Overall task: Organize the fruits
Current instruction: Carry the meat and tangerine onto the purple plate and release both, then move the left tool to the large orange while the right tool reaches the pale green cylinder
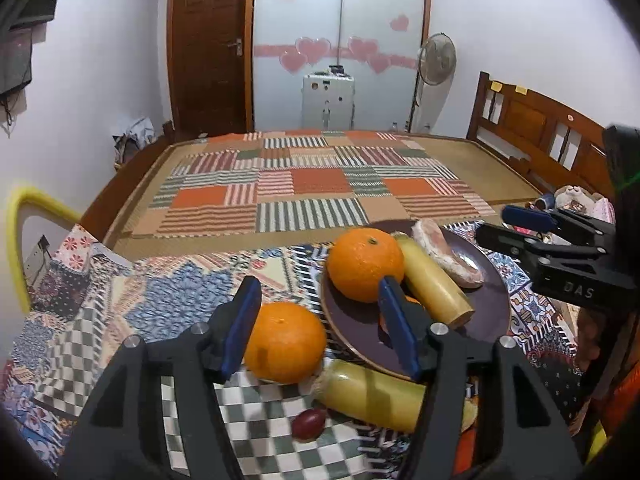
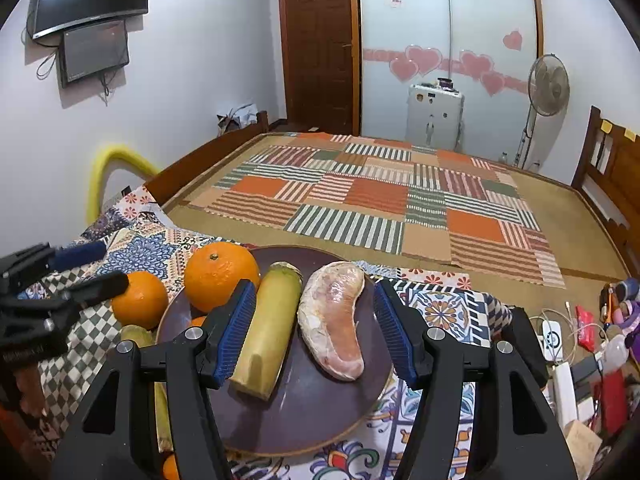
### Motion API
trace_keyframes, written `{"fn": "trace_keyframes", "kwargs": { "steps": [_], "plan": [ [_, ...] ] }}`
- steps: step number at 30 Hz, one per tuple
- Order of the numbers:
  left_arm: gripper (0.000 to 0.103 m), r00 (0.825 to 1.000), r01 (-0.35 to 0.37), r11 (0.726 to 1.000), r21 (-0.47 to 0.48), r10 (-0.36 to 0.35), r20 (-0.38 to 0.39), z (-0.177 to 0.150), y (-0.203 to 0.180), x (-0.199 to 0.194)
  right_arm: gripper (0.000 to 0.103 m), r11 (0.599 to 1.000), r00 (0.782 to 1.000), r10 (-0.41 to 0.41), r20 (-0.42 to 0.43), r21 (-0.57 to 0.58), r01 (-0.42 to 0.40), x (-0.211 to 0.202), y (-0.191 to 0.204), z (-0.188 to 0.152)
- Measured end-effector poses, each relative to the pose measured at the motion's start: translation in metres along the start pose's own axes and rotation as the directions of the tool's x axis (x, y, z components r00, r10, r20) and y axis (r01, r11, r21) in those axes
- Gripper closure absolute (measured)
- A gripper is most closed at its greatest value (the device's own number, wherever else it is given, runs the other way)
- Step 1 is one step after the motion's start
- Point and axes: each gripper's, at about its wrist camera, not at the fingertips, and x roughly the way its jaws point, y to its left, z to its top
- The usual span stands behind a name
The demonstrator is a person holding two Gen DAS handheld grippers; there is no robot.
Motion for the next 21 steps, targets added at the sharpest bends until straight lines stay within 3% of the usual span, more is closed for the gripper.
{"fn": "trace_keyframes", "kwargs": {
  "steps": [7,21],
  "plan": [
    [0.041,0.996,-0.064,0.998,0.016,0.065,-0.056,-0.008,0.018,0.007,0.042,1.000,1.000,-0.004,0.023,-0.009,0.005,-0.007,0.002,-0.010],
    [0.040,0.989,-0.028,0.999,-0.018,0.025,-0.147,-0.023,0.022,0.039,0.038,0.999,1.000,0.006,0.001,-0.038,-0.006,-0.007,0.005,-0.035]
  ]
}}
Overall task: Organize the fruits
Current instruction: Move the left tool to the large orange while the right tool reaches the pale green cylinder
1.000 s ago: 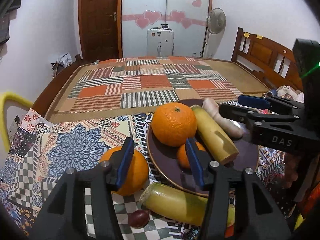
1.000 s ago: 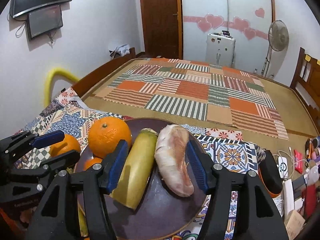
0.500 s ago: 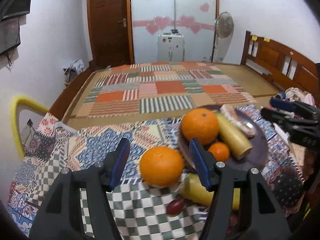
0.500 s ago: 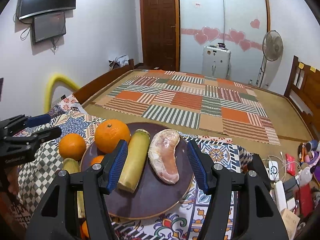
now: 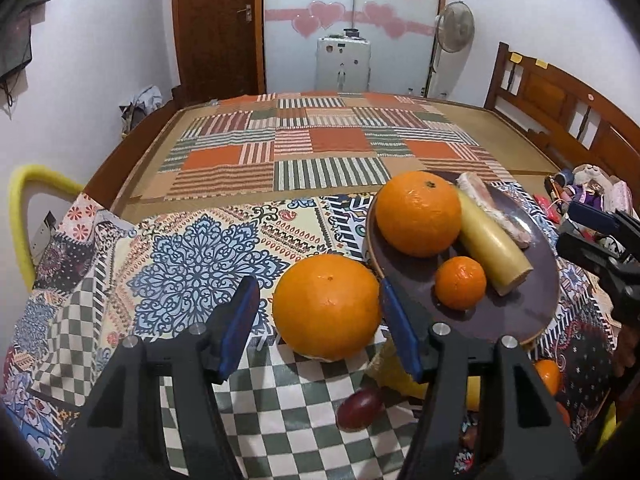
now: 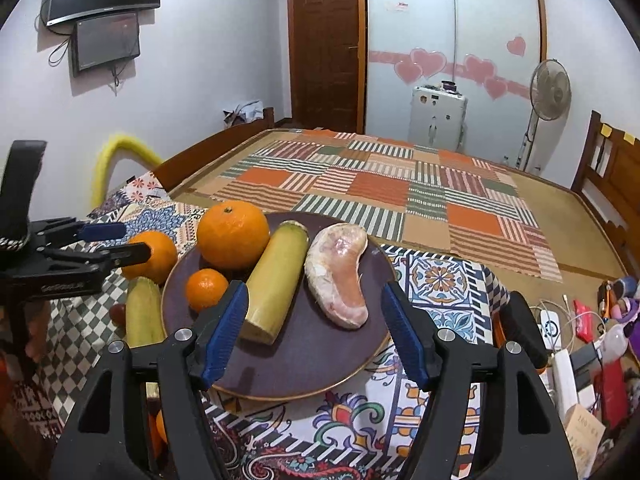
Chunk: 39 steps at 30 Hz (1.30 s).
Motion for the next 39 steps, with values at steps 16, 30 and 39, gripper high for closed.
{"fn": "trace_keyframes", "kwargs": {
  "steps": [16,30,39],
  "plan": [
    [0.043,0.999,0.046,0.999,0.001,-0.046,-0.015,0.000,0.001,0.009,0.037,0.998,0.998,0.055,0.006,-0.032,-0.055,-0.009,0.017,-0.003],
    [0.043,0.998,0.056,0.998,0.039,-0.056,0.002,-0.044,0.023,-0.059,0.048,0.979,0.982,0.171,-0.078,-0.095,-0.178,0.000,0.063,-0.015],
    [0.043,0.997,0.074,0.996,0.055,-0.073,-0.022,-0.075,0.027,-0.078,0.074,0.952,0.948,0.252,-0.193,-0.124,-0.278,0.015,0.087,-0.020]
  ]
}}
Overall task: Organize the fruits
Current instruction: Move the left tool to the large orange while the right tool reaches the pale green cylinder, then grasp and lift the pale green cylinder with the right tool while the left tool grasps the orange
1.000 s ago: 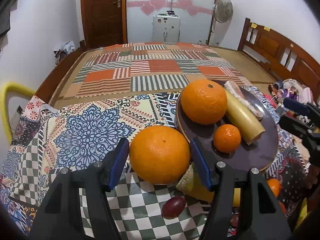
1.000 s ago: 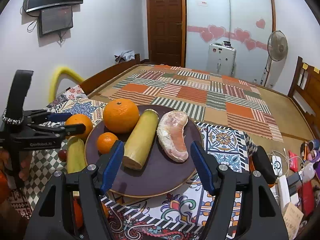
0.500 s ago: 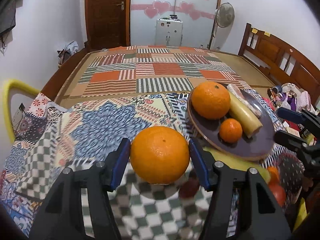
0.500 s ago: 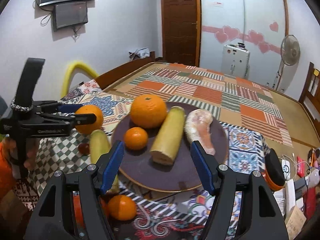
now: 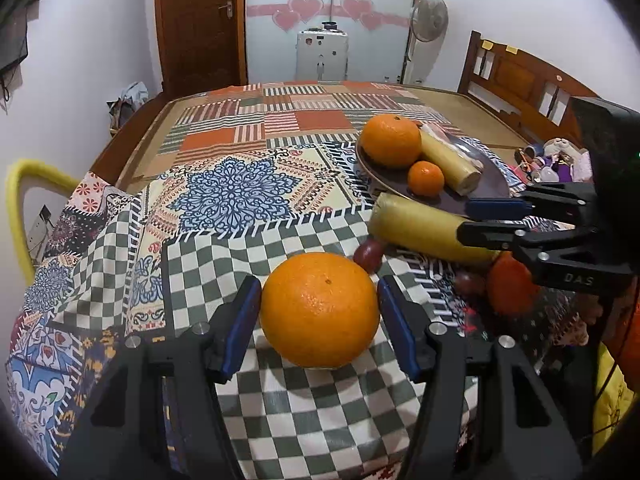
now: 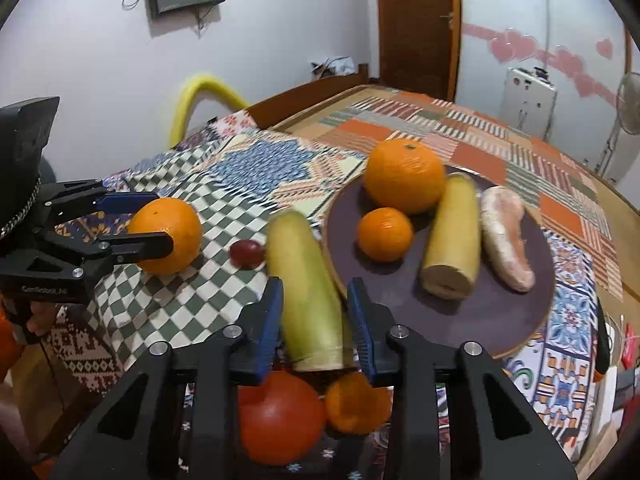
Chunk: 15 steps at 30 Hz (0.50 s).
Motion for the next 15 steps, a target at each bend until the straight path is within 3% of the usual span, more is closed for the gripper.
{"fn": "trace_keyframes", "kwargs": {
  "steps": [7,15],
  "plan": [
    [0.043,1.000,-0.007,1.000,0.021,0.007,0.003,-0.003,-0.003,0.002,0.074,1.000,0.999,-0.020,-0.027,-0.019,0.019,0.001,0.002,-0.001],
    [0.042,1.000,-0.022,1.000,-0.005,0.022,0.012,-0.002,-0.004,0.007,0.073,0.999,0.998,0.011,-0.063,-0.032,-0.013,0.013,0.010,0.010]
  ]
}}
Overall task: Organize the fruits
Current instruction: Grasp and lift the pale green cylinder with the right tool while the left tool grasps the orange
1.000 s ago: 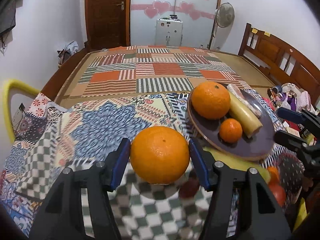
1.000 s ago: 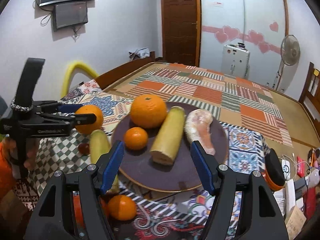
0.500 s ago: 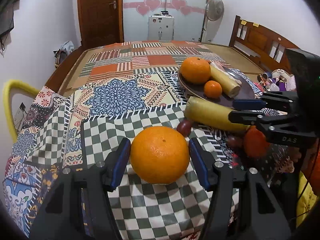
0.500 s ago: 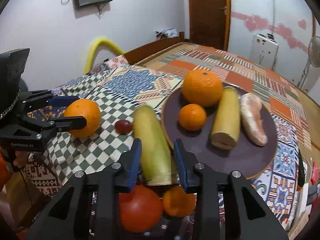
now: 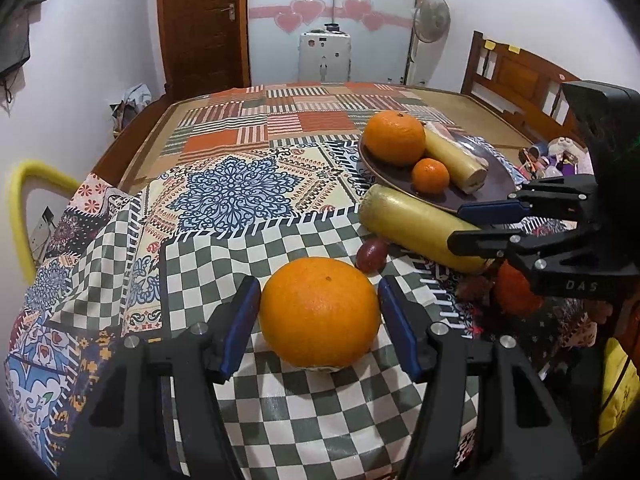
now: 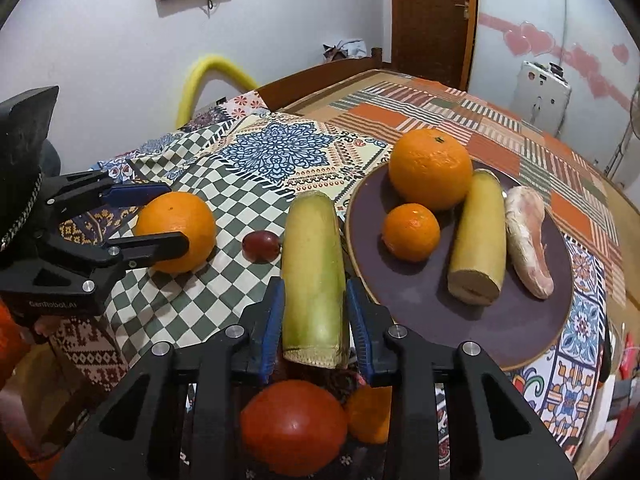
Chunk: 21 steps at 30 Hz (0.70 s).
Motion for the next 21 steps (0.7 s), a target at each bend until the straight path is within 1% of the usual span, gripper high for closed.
{"fn": "trace_keyframes", "kwargs": {
  "steps": [1,8,11,12,14,21],
  "plan": [
    [0.042,1.000,0.000,1.000,-0.003,0.000,0.003,0.000,0.000,0.000,0.071,1.000,1.000,0.000,-0.007,-0.004,0.000,0.002,0.001,0.002],
    [0.041,1.000,-0.005,1.000,0.006,0.005,0.014,0.000,-0.001,0.001,0.071,1.000,0.999,-0.004,-0.046,-0.021,0.003,0.011,0.005,0.015],
    [0.038,1.000,-0.007,1.000,0.007,0.007,0.005,-0.001,-0.001,0.004,0.069,0.999,0.998,-0.015,-0.068,-0.038,0.012,0.016,0.006,0.018],
    [0.038,1.000,-0.010,1.000,0.006,0.010,-0.002,-0.001,-0.001,0.005,0.066,0.999,0.997,-0.019,-0.078,-0.045,0.016,0.019,0.008,0.019],
    [0.037,1.000,-0.003,1.000,0.003,0.003,-0.012,-0.003,0.000,0.008,0.064,0.998,0.995,-0.023,-0.097,-0.057,0.017,0.025,0.011,0.020],
    [0.037,1.000,0.025,0.999,-0.030,-0.025,-0.018,-0.006,0.004,0.015,0.064,0.997,0.993,-0.041,-0.114,-0.077,0.032,0.034,0.014,0.025]
  ]
}}
